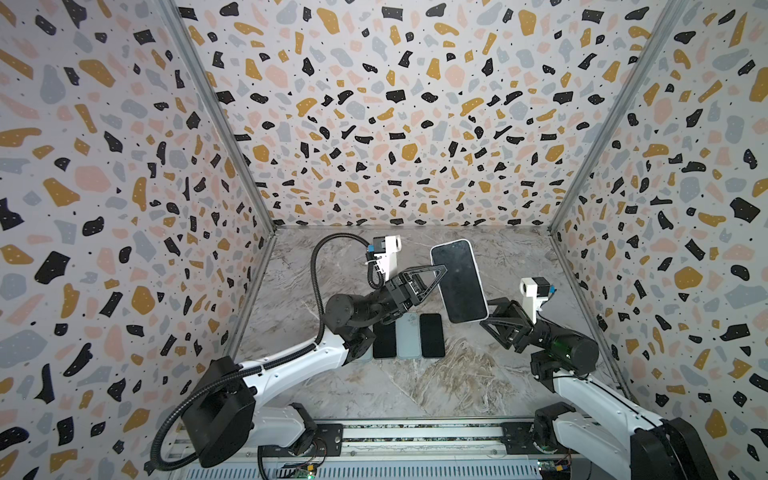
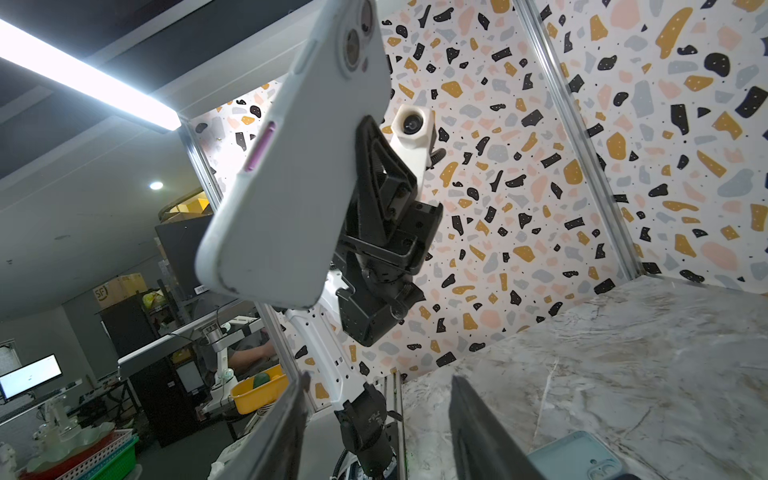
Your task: Take the phone out of the phone case
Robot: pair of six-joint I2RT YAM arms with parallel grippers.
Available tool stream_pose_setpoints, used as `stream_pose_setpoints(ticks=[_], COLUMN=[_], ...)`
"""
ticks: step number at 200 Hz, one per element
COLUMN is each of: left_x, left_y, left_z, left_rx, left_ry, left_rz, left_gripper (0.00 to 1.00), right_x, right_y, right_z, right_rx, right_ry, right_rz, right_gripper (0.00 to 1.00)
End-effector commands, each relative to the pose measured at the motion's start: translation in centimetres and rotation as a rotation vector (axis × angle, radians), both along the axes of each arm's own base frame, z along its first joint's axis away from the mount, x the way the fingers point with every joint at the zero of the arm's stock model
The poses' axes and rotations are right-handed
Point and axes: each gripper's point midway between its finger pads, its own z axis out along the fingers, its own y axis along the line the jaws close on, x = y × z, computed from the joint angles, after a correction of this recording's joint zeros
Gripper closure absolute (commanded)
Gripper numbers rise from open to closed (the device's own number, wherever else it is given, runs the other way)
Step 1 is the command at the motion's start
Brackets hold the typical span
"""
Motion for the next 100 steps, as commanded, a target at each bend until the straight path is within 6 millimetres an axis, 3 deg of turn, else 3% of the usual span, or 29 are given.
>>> stream_pose_setpoints(ticks=[1,51,100], left_x=[-1.8,-1.8,-1.7], left_y=[1.8,1.3,0.9], left_z=[3.9,4.0,3.5], left_rx=[-0.104,-0.111,-0.096], left_ry=[-0.112,-0.121,-0.128], left_rz=[0.002,-0.028,-0.033], left_gripper=[1.0,1.0,1.0], right_x=[-5.2,-6.8,-5.9], right_y=[-1.5,-1.3,-0.5], right_z=[3.1,5.3,6.9], right_rx=[0.082,0.104,0.107], right_ry=[-0.257,-0.305,-0.312], right_rz=[0.033,0.056,0.042], right_gripper=[0.39,0.35,0.31])
